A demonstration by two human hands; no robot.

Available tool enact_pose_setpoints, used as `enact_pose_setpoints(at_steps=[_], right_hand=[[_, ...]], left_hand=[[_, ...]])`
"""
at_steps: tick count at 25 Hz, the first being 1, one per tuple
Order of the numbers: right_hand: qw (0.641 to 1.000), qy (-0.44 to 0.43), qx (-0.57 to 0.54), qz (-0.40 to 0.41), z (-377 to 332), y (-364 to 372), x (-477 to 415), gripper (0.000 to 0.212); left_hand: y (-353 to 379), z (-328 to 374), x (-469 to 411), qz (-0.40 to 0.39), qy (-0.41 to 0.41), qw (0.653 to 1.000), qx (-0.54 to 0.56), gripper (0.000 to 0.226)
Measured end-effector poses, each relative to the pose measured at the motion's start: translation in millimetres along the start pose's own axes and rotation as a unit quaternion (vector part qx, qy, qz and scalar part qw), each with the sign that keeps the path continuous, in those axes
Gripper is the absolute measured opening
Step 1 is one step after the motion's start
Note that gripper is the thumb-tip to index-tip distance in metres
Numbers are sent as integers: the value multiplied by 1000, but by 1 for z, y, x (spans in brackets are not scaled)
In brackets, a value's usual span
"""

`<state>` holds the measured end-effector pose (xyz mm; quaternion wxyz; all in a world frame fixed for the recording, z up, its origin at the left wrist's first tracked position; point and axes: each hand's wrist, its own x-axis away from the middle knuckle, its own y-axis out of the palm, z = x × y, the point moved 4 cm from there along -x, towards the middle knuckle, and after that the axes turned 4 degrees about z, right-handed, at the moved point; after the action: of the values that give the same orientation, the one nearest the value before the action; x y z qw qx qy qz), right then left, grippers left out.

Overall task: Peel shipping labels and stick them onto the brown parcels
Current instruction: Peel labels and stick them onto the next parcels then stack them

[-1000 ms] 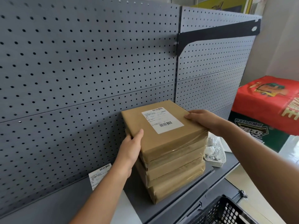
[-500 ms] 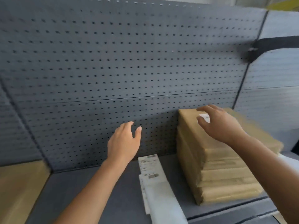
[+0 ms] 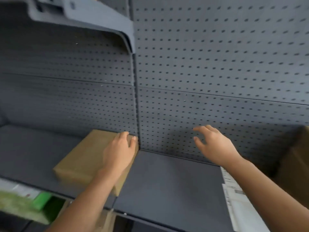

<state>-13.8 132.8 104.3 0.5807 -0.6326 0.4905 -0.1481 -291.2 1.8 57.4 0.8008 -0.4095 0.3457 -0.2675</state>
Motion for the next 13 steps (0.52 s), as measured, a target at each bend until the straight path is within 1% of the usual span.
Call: enact_pose_setpoints(at_steps=[3, 7, 10, 12, 13], right_hand=[[998, -26, -41, -42, -57, 54, -10, 41], [989, -36, -106, -98, -121, 117, -14, 45], [971, 11, -186, -153, -153, 155, -9, 52], [945, 74, -255, -191, -169, 175, -3, 59], [926, 110, -294, -209, -175, 181, 1, 61]], left_hand=[[-16, -70, -5, -5, -51, 997, -61, 51], [-26, -152, -11, 4, -93, 993, -72, 51], [-26, -199, -14, -10, -135, 989, -53, 54], [-21, -221, -15, -39, -175, 984, -22, 58], [-18, -230, -15, -54, -196, 979, 8, 60]])
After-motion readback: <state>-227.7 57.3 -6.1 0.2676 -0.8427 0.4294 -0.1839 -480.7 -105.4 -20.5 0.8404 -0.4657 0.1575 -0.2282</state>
